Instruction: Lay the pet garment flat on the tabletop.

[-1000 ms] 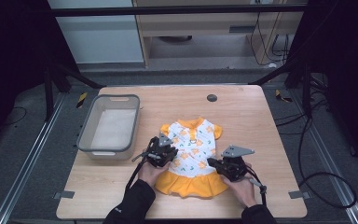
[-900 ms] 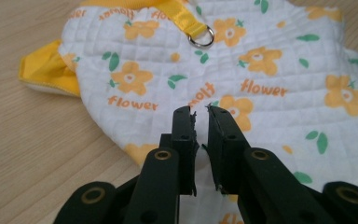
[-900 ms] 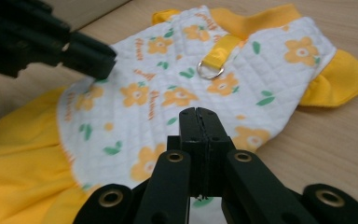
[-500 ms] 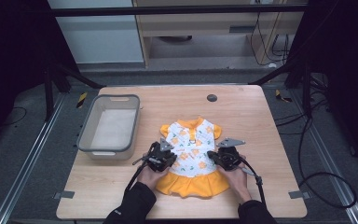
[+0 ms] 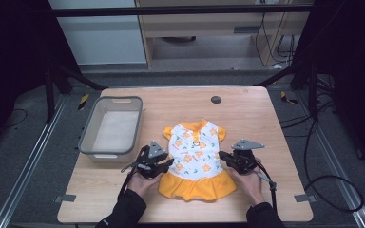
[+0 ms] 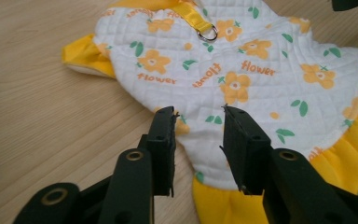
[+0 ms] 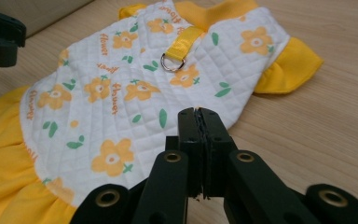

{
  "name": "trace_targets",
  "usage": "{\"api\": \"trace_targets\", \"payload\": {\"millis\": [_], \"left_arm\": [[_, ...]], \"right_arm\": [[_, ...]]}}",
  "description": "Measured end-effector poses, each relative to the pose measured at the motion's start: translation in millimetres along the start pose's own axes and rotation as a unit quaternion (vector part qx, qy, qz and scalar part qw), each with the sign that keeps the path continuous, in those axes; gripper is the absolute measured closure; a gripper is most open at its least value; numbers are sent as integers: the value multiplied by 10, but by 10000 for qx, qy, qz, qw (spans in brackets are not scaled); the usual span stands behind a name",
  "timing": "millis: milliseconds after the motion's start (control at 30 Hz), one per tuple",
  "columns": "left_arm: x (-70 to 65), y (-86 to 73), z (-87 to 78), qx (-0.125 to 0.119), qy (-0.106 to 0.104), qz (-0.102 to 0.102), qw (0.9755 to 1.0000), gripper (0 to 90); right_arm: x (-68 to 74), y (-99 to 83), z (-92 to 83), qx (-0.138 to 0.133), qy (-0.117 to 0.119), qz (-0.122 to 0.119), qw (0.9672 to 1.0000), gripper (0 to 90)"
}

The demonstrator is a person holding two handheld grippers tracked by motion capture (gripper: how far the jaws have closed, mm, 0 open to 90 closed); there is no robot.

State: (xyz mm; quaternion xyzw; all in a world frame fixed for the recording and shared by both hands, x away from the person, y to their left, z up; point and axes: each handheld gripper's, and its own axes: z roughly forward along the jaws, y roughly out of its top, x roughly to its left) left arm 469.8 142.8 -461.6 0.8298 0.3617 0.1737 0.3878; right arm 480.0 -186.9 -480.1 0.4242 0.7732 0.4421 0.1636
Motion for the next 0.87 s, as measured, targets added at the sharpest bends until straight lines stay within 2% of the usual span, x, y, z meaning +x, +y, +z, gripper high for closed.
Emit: {"api": "trace_targets", "payload": {"millis": [100, 233, 333, 467, 633, 800, 867], "left_arm": [[37, -76, -130, -117, 34, -1, 9999, 596], [99, -197, -254, -154, 57, -51, 9999, 522], [147, -300, -324, -129, 80, -105, 9998, 463], [199, -437, -454, -184, 66, -192, 9996, 409], [247, -578, -587, -218, 35, -262, 9994, 358], [295, -714, -665, -139, 63, -337, 9993, 321], [306, -743, -698, -164, 139, -286, 9994, 303]], "right_arm": [[-21, -34, -132, -142, 6, 16, 9999, 851], [-43, -123, -277, -156, -85, 47, 9998, 763], [-69, -199, -376, -217, -133, 92, 9996, 654], [-121, -299, -493, -328, -315, 170, 9988, 523], [-210, -393, -569, -248, -570, 373, 9974, 380], [-267, -456, -620, -263, -740, 505, 9956, 299], [-273, -473, -637, -285, -817, 511, 9949, 284]]}}
